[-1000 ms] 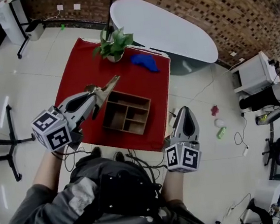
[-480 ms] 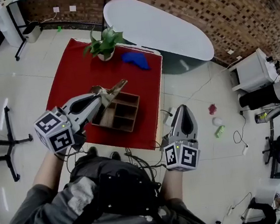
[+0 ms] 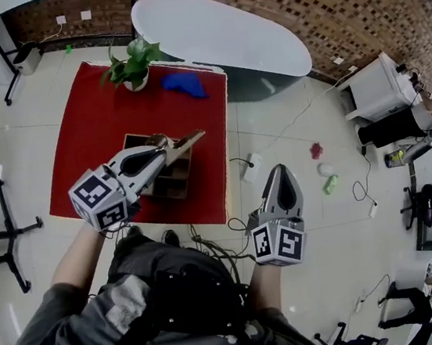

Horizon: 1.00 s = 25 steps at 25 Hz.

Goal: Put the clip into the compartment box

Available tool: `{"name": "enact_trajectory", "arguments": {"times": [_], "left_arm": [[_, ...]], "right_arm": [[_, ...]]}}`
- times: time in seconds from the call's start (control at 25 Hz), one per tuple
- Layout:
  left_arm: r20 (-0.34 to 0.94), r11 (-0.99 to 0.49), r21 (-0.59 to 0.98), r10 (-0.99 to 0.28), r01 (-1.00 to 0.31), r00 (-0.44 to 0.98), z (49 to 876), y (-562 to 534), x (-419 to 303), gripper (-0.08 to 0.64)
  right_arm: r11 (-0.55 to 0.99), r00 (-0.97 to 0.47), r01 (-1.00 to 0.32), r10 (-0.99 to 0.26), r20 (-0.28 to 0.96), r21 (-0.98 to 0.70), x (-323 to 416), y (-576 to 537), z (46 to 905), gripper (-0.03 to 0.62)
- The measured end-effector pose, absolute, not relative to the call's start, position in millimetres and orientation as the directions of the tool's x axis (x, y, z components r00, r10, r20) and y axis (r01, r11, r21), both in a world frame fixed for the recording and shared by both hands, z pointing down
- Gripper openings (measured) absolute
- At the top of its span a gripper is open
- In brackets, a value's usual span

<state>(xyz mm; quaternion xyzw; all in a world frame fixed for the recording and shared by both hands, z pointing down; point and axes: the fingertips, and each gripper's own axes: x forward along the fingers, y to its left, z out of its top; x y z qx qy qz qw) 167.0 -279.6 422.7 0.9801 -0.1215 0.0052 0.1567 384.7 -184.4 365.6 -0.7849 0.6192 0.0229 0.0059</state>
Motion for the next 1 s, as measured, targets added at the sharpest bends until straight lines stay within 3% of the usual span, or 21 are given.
{"name": "enact_trajectory", "arguments": {"times": [0.44,1.0], "left_arm": [[0.034,-0.970,0.212,-0.115,-0.120,0.993,489.9,-293.3,222.9,0.043],[0.114,-0.967,0.199,-0.139,-0.160,0.984,537.6,-300.9,201.4,0.048]], "right_arm": [[-0.302,0.303,-0.953,-0.953,0.028,0.021,417.8,-169.5,402.6,0.025],[-0.268,0.268,-0.963,-0.963,0.034,0.014,399.0,-188.1,402.8,0.025]]}}
